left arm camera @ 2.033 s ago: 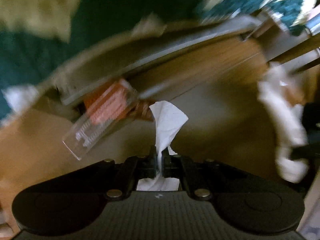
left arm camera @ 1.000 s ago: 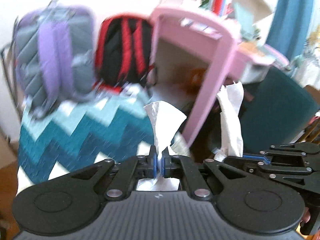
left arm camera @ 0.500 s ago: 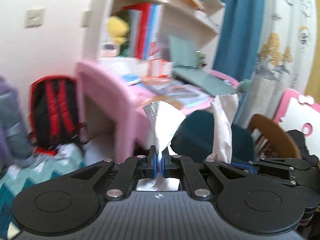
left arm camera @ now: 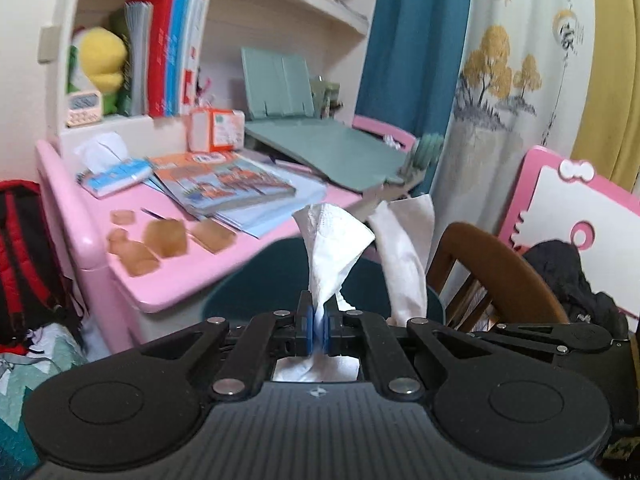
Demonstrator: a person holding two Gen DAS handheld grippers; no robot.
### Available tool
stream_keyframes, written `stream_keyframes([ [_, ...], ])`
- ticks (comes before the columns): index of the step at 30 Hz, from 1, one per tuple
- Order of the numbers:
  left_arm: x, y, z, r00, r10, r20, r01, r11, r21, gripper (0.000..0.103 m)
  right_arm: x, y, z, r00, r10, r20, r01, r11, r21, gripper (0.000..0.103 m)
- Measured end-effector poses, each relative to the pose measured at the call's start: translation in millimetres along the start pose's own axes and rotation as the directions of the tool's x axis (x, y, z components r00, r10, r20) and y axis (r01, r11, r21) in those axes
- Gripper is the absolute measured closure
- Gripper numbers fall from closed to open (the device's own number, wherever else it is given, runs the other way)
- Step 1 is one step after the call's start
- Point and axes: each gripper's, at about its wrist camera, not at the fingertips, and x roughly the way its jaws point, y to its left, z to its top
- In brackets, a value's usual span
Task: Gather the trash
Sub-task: 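Lift both white tissues and carry them over the teal bin, then open left tool over the bin while right tool releases its tissue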
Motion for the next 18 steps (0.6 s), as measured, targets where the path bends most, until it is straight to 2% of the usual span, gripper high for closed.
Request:
stream_keyframes([
  [7,55.8,-3.2,-9.4,0.995,-0.012,-0.102,0.012,1.000,-0.001,0.098,28.3,-9.8,-9.6,0.995,-0.028,-0.094,0.028,1.000,-0.004,0.097],
  [11,81.1,-1.5,-23.3,0.984,-0.002,-0.176,0.004,1.000,0.011,0.098,40.1,-13.2,-13.5,0.990,-0.033,-0.140,0.032,0.999,-0.012,0.093],
  [18,95.8,-2.5,-33.4,0.976,-0.010,-0.218,0.016,1.000,0.026,0.098,50.0,-19.5,-17.7,0.982,-0.040,-0.183,0.039,0.999,-0.011,0.085],
])
